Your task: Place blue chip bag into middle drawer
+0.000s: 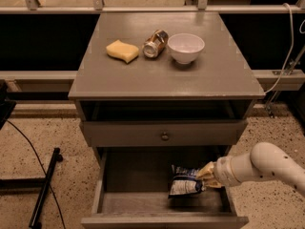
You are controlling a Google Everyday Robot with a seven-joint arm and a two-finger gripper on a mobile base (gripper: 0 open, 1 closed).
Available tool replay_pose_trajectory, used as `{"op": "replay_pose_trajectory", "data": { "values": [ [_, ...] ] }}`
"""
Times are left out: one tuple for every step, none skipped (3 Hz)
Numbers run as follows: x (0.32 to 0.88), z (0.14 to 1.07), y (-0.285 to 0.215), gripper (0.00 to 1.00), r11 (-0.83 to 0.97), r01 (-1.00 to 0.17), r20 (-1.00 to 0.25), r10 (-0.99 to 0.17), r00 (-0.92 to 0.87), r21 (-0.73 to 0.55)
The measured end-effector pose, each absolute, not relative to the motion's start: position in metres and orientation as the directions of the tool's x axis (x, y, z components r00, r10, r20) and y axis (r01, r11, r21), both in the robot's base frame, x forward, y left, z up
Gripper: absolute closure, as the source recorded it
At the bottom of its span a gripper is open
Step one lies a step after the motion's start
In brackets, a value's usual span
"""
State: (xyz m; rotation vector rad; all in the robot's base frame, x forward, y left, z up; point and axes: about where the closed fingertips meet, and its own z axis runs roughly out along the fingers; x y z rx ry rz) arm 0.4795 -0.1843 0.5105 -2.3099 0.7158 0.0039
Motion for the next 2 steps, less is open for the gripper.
{"op": "replay_pose_trajectory", "data": {
  "values": [
    [0.4779,0.5094,-0.1826,0.12,-0.598,-0.495,-0.204,-0.488,0.849,-0.630],
    [0.4777,0.5086,-0.1816,0.00,-0.598,-0.495,-0.205,-0.487,0.849,-0.630]
  ]
}}
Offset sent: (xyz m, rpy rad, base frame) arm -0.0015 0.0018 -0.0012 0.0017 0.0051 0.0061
